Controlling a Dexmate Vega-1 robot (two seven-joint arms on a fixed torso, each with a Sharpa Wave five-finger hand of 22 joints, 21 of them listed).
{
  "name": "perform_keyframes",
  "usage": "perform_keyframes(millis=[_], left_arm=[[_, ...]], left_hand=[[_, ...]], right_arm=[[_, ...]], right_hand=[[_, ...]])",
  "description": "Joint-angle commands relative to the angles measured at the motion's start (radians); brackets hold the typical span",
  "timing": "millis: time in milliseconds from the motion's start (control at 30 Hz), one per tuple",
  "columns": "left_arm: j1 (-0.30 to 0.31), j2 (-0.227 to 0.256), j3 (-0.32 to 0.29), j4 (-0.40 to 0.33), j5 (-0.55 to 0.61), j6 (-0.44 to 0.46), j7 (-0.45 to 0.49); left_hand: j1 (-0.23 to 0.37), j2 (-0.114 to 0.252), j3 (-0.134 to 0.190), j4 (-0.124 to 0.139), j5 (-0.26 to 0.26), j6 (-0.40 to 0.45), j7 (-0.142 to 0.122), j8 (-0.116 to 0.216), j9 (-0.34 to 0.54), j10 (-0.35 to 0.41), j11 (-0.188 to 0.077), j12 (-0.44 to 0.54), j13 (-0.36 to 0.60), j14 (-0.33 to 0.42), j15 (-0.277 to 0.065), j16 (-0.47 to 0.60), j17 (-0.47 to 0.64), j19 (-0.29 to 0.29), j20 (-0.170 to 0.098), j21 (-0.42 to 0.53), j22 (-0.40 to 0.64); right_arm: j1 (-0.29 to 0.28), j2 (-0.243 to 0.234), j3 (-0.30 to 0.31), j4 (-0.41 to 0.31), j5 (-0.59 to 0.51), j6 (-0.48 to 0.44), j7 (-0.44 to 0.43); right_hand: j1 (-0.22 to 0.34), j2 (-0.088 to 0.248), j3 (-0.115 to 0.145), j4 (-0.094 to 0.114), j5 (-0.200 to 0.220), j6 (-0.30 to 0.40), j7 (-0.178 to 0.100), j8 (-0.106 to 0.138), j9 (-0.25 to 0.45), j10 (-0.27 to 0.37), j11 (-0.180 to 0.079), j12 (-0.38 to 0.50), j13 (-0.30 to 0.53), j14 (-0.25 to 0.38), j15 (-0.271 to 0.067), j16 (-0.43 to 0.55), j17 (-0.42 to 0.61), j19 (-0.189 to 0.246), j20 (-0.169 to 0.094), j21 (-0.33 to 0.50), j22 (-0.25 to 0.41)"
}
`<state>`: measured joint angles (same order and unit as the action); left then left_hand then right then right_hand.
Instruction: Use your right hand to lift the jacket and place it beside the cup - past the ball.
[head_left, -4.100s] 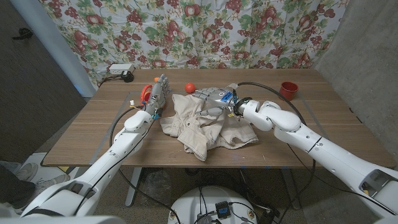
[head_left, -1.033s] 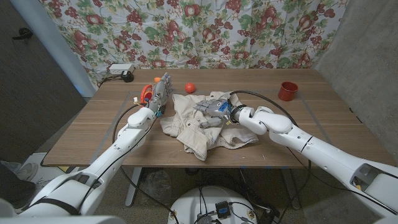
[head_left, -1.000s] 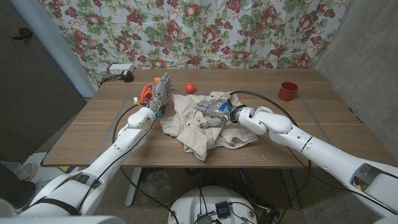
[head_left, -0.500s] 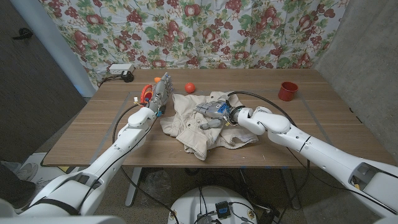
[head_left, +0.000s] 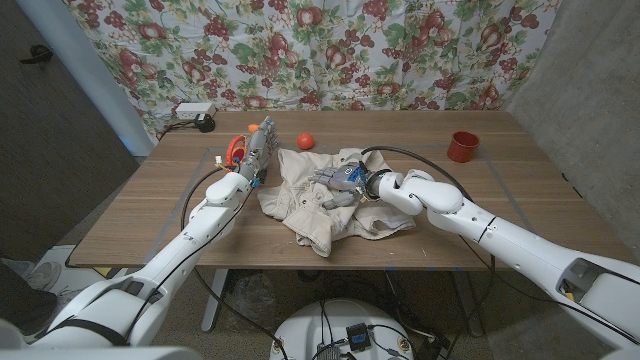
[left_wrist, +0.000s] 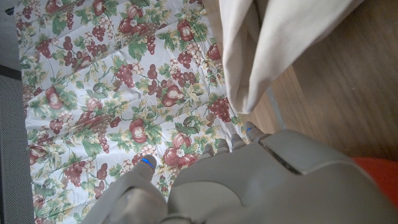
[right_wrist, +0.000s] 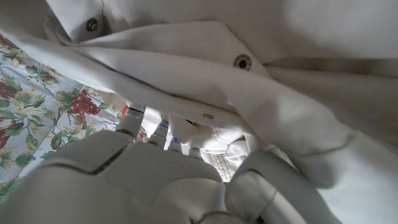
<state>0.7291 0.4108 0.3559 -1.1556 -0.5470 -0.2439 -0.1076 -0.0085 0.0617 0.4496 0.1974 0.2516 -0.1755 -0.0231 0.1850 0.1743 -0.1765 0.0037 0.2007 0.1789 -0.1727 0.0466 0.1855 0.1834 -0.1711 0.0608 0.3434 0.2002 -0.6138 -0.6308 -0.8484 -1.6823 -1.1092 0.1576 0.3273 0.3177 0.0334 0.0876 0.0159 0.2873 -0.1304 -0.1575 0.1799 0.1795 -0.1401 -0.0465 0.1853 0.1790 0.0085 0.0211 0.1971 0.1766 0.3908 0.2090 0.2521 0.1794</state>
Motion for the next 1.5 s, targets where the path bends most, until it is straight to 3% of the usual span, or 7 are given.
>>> perform_keyframes(millis=[33, 233, 467, 700, 1000, 1333, 1500], left_arm=[[-0.006, -0.002, 0.0, 0.008, -0.001, -0.003, -0.004], [-0.009, -0.006, 0.001, 0.013, -0.001, -0.007, -0.006], [-0.012, -0.008, 0.002, 0.018, -0.002, -0.007, -0.008], [-0.013, -0.007, 0.003, 0.018, 0.0, -0.009, -0.009], [-0.02, -0.01, 0.005, 0.025, 0.0, -0.008, -0.014], [-0.024, -0.012, 0.008, 0.029, 0.004, -0.008, -0.01], [-0.028, -0.012, 0.011, 0.033, 0.004, -0.008, -0.017]], left_hand=[[0.003, 0.125, -0.003, 0.001, 0.004, -0.205, -0.007, 0.0, 0.005, -0.229, 0.006, 0.001, 0.006, -0.231, 0.007, 0.005, 0.003, -0.124, 0.004, -0.001, 0.003], [0.003, 0.125, -0.003, 0.001, 0.004, -0.205, -0.008, 0.001, 0.005, -0.23, 0.006, 0.001, 0.006, -0.232, 0.007, 0.005, 0.003, -0.125, 0.005, -0.002, 0.003], [0.003, 0.125, -0.003, 0.001, 0.004, -0.204, -0.007, 0.001, 0.005, -0.23, 0.006, 0.001, 0.006, -0.232, 0.005, 0.005, 0.003, -0.125, 0.004, -0.002, 0.003], [0.003, 0.124, -0.004, 0.001, 0.004, -0.204, -0.007, 0.001, 0.005, -0.23, 0.006, 0.001, 0.006, -0.232, 0.007, 0.006, 0.003, -0.125, 0.003, -0.002, 0.003], [0.003, 0.124, -0.004, 0.001, 0.004, -0.202, -0.007, 0.001, 0.005, -0.23, 0.006, 0.0, 0.006, -0.232, 0.007, 0.006, 0.003, -0.125, 0.003, -0.003, 0.003], [0.003, 0.124, -0.005, 0.001, 0.004, -0.202, -0.007, 0.001, 0.005, -0.23, 0.004, 0.001, 0.006, -0.232, 0.006, 0.005, 0.003, -0.125, 0.003, -0.003, 0.003], [0.003, 0.124, -0.005, 0.001, 0.004, -0.202, -0.007, 0.001, 0.005, -0.231, 0.004, 0.0, 0.006, -0.233, 0.006, 0.005, 0.003, -0.126, 0.003, -0.004, 0.003]], right_arm=[[0.012, 0.003, -0.015, 0.007, -0.013, 0.002, 0.009], [0.018, 0.003, -0.025, 0.002, -0.036, -0.004, 0.018], [0.025, 0.008, -0.032, 0.016, -0.038, -0.003, 0.02], [0.036, 0.022, -0.036, 0.043, -0.017, 0.001, 0.031], [0.049, 0.031, -0.047, 0.063, -0.01, 0.004, 0.038], [0.061, 0.039, -0.058, 0.078, -0.003, 0.002, 0.055], [0.06, 0.032, -0.052, 0.078, 0.012, 0.015, 0.031]], right_hand=[[0.036, 0.005, 0.008, -0.025, 0.004, 0.027, -0.016, 0.018, 0.005, 0.021, -0.009, 0.009, 0.003, 0.03, -0.009, 0.011, 0.002, 0.081, -0.004, 0.023, 0.003], [0.14, 0.018, 0.037, -0.095, 0.009, 0.145, -0.03, 0.04, 0.008, 0.106, -0.016, 0.018, 0.004, 0.122, -0.042, 0.017, 0.003, 0.339, -0.021, 0.075, -0.004], [0.247, 0.059, 0.083, -0.151, 0.005, 0.258, -0.045, 0.053, 0.009, 0.225, -0.011, 0.033, 0.007, 0.227, -0.085, 0.029, 0.01, 0.506, -0.146, 0.098, -0.002], [0.366, 0.083, 0.128, -0.177, -0.005, 0.474, 0.058, 0.092, 0.01, 0.425, 0.058, 0.068, 0.013, 0.376, -0.143, 0.06, 0.022, 0.623, -0.293, 0.106, 0.0], [0.598, 0.121, 0.202, -0.19, -0.023, 0.691, 0.117, 0.102, 0.007, 0.636, 0.068, 0.096, 0.027, 0.612, -0.228, 0.169, 0.093, 0.669, -0.417, 0.119, 0.015], [1.1, 0.09, 0.19, -0.195, -0.079, 0.896, 0.159, 0.067, 0.033, 0.765, 0.051, 0.205, 0.13, 0.808, -0.248, 0.351, 0.396, 0.626, -0.434, 0.242, 0.075], [1.213, 0.103, 0.174, -0.181, -0.097, 1.042, 0.187, 0.098, 0.046, 0.813, 0.043, 0.251, 0.167, 0.826, -0.243, 0.378, 0.486, 0.613, -0.436, 0.313, 0.104]])
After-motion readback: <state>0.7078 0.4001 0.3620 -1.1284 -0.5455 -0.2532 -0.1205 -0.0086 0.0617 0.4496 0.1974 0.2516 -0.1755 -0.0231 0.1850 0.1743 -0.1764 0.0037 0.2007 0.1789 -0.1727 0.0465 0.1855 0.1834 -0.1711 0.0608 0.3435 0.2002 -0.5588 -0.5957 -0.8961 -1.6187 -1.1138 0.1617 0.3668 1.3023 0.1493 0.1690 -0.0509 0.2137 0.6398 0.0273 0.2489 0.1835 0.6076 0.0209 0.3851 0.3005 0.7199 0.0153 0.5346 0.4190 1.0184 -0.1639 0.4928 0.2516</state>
